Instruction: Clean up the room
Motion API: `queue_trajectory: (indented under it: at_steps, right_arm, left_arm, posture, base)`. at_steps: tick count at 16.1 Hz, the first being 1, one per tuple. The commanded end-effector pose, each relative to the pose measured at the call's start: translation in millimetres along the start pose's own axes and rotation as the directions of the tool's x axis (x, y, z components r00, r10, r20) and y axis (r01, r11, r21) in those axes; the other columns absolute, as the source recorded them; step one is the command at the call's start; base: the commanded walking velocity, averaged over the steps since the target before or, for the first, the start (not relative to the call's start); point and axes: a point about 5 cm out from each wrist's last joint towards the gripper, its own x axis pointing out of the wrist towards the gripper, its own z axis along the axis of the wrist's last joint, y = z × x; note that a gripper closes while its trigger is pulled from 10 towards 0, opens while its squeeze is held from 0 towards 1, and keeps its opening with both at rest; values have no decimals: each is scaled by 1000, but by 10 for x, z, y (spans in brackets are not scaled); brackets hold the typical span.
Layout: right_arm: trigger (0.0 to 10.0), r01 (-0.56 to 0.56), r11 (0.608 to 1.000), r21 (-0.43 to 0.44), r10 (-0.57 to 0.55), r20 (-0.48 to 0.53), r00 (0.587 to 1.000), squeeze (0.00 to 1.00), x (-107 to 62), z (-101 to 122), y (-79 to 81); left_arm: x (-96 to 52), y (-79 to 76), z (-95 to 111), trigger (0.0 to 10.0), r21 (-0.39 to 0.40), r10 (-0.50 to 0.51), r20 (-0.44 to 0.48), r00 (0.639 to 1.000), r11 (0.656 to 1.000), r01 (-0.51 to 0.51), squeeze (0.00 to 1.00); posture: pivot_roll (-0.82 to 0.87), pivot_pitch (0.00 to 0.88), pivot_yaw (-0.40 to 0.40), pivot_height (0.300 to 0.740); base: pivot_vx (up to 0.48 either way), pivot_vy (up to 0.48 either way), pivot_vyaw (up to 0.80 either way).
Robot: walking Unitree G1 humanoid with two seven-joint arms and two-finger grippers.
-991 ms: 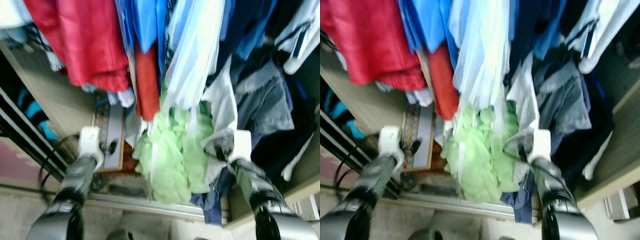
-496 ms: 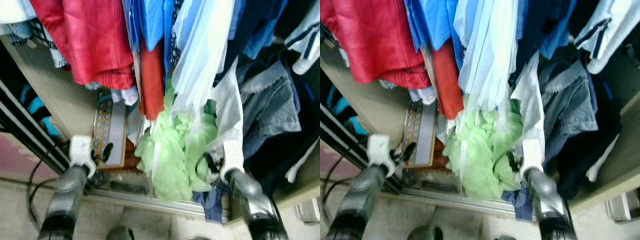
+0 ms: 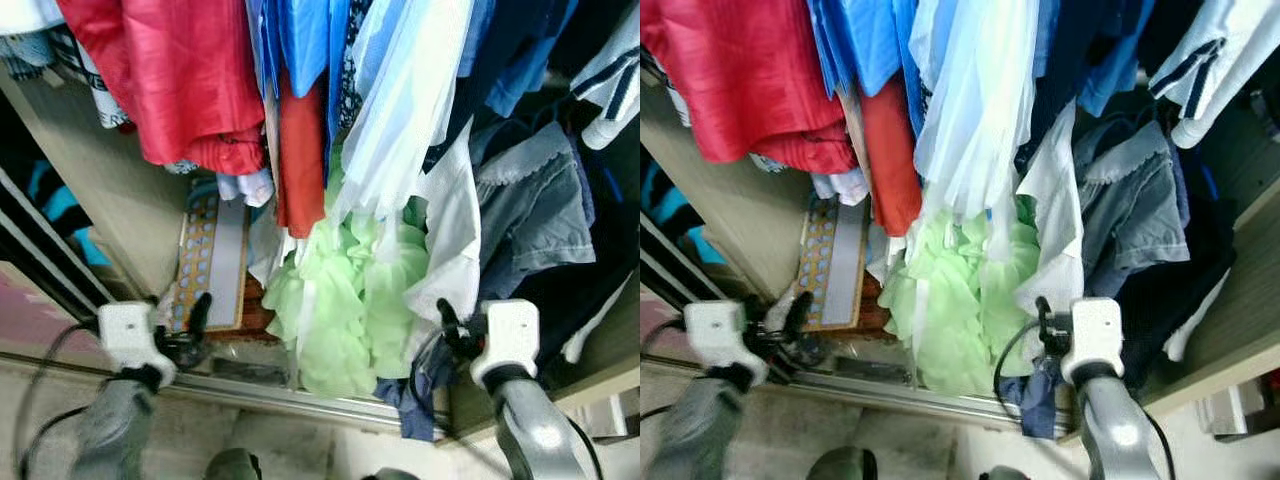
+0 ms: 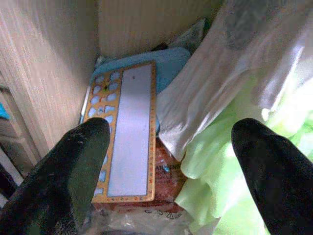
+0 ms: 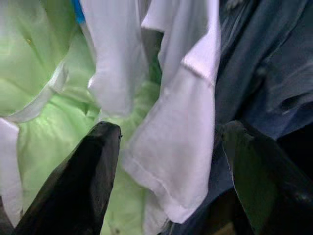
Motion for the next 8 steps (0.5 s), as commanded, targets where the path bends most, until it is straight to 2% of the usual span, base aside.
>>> queue_trajectory:
  at_steps: [1, 2, 4, 5, 6, 8]
  right_arm:
    - [10000, 17, 1000, -3, -17, 16, 1000, 0, -36, 61, -25]
    - [10000, 32, 999, 27, -33, 26, 999, 0, -54, 76, -29]
    - [10000, 49, 999, -21, -48, 41, 998, 0, -35, 121, -11]
    - [10000, 46, 997, -65, -41, 67, 997, 0, -2, 175, 7]
    - [10000, 41, 994, -100, -33, 88, 996, 0, 25, 237, 14]
    - [10000, 39, 995, -91, -31, 93, 995, 0, 76, 281, 2]
  left_arm:
    - [5, -103, 99, 10000, -7, -38, 23, 999, 999, 38, 0]
    - [7, -176, 117, 10000, 16, -82, -3, 997, 997, 82, 0]
    - [32, -264, 132, 10000, 7, -93, 23, 995, 996, 93, 0]
    - [63, -284, 166, 10000, 28, -94, 64, 994, 995, 92, 0]
    - [89, -280, 187, 10000, 29, -91, 61, 994, 996, 89, 0]
    - [112, -257, 210, 10000, 42, -99, 32, 995, 994, 97, 0]
  posture:
    - [-20, 14, -30, 740]
    - [-20, 12, -28, 740]
    - [-35, 6, -24, 740]
    - [-37, 3, -25, 740]
    - [-38, 2, -25, 740]
    - [-37, 0, -27, 740]
  base:
    - [0, 0, 0]
    - [0, 0, 0]
    - [0, 0, 0]
    - [0, 0, 644]
    - [0, 0, 800]
    - [0, 0, 800]
